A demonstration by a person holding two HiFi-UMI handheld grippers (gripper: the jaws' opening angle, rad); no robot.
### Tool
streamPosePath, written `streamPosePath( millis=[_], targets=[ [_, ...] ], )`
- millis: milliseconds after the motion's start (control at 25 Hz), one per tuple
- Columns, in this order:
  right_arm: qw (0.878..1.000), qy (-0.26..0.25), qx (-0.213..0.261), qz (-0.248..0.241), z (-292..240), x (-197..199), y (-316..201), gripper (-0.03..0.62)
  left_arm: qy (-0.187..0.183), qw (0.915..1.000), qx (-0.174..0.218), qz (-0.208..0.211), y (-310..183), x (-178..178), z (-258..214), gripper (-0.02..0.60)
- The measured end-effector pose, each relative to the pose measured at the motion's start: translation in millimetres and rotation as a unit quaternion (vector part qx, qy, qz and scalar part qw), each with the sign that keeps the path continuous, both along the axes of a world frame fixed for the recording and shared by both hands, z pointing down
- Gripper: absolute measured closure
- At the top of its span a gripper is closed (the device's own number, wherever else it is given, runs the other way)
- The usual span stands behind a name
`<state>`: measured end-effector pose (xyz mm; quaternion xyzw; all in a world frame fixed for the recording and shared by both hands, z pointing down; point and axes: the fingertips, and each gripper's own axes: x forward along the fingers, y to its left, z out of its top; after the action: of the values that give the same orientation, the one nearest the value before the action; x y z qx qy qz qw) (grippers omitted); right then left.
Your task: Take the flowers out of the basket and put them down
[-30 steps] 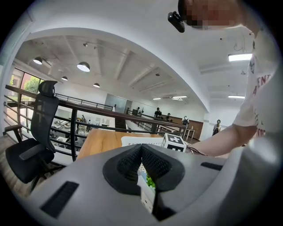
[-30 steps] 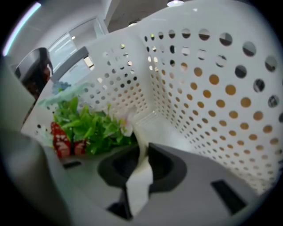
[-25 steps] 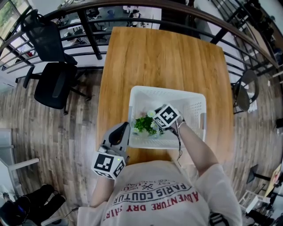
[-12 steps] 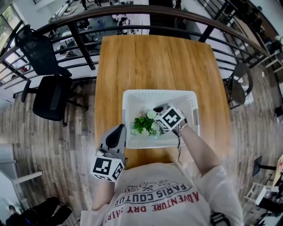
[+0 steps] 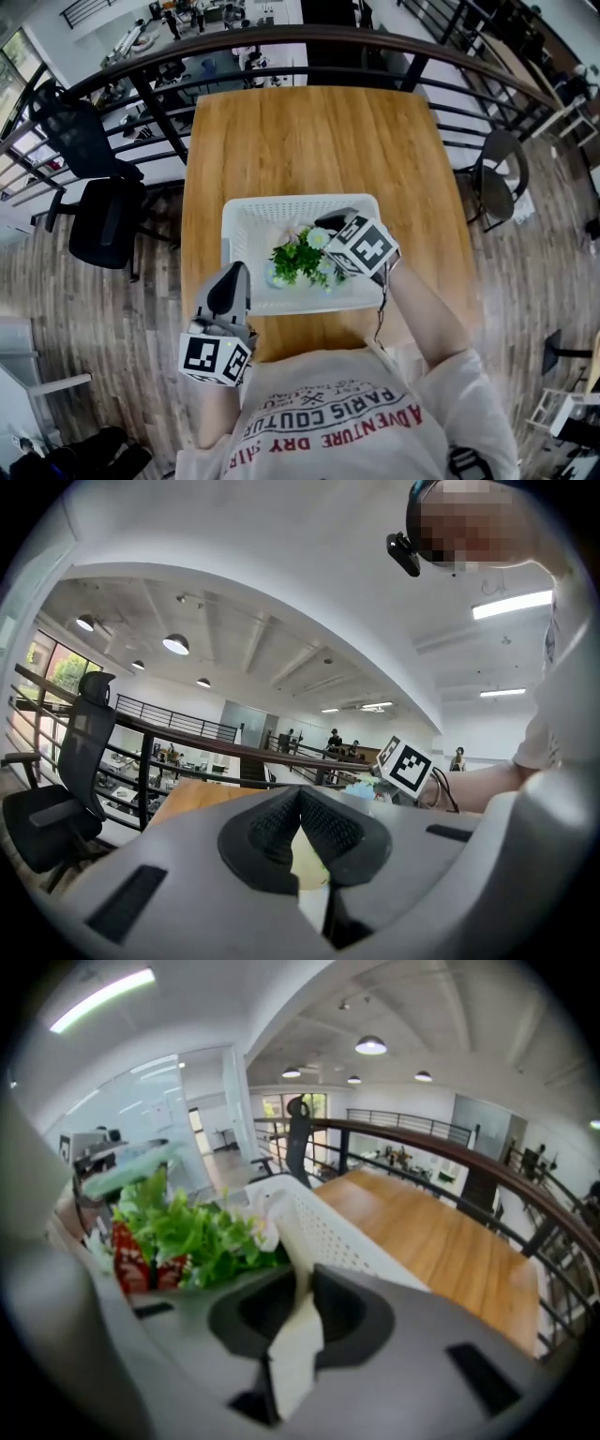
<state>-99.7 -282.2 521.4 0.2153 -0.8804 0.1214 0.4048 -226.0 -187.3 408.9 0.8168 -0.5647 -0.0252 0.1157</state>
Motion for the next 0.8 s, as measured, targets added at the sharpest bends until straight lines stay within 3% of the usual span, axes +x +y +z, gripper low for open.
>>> streamPosePath(
  millis=[200,440,800],
  targets=[
    [0.999,-0.028,0.036,-0.009,-44.1,34.3,-4.1,0.513,-0.006,0.9999,0.008,-0.002,1.2,43.5,-4.0,0.555],
    [0.997,-0.041,0.067,-0.014,-70.6,90.1,-14.7,0.514,-0.022,0.9991,0.025,0.026,-15.8,120.0,-11.7,0.555],
    [0.994,-0.058,0.084,0.048,-75.6,214.2,-29.9,0.514,-0.033,0.9973,0.039,0.053,-23.2,227.8,-18.8,0.555]
  ],
)
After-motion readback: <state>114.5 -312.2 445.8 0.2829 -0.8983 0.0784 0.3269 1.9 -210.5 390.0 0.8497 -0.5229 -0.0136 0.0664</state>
